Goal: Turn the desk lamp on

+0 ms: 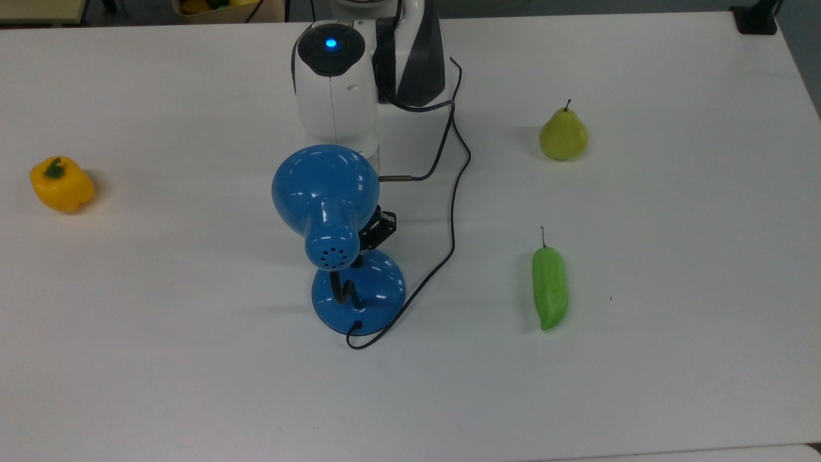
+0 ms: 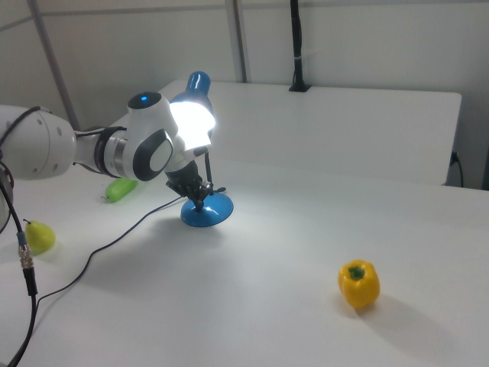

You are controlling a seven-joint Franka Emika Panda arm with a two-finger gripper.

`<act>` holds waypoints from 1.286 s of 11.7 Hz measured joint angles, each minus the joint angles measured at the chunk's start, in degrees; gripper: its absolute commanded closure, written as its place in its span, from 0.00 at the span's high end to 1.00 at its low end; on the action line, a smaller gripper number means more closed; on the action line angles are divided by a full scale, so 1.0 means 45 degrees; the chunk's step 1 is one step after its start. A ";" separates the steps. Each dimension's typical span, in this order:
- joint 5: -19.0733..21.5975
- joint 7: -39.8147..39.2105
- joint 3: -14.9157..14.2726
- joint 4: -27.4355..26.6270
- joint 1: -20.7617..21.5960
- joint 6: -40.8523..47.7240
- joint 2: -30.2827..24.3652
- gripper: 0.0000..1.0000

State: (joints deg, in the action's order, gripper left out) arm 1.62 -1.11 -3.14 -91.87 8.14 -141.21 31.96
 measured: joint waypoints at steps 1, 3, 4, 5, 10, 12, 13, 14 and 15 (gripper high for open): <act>-0.0212 0.0153 0.0000 0.0160 0.0017 0.0000 0.0128 0.00; -0.0420 0.0292 0.0000 0.0286 0.0034 0.0000 0.0214 0.00; -0.0432 0.0307 0.0000 0.0304 0.0035 0.0000 0.0225 0.00; -0.0435 0.0309 0.0000 0.0317 0.0035 0.0000 0.0231 0.00; -0.0437 0.0353 -0.0062 0.0102 0.0031 0.0001 -0.0542 0.00; -0.0436 0.0418 -0.0080 -0.0781 0.0010 0.0519 -0.1766 0.00; -0.0436 0.0462 -0.0084 -0.1154 -0.0028 0.1511 -0.2504 0.00; -0.0435 0.0522 -0.0090 -0.1361 -0.0119 0.2615 -0.3207 0.00; -0.0390 0.0545 -0.0098 -0.1509 -0.0231 0.3658 -0.3924 0.00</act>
State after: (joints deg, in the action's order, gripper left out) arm -0.14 1.35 -3.58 -98.67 7.10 -124.74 14.30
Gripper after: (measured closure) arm 0.991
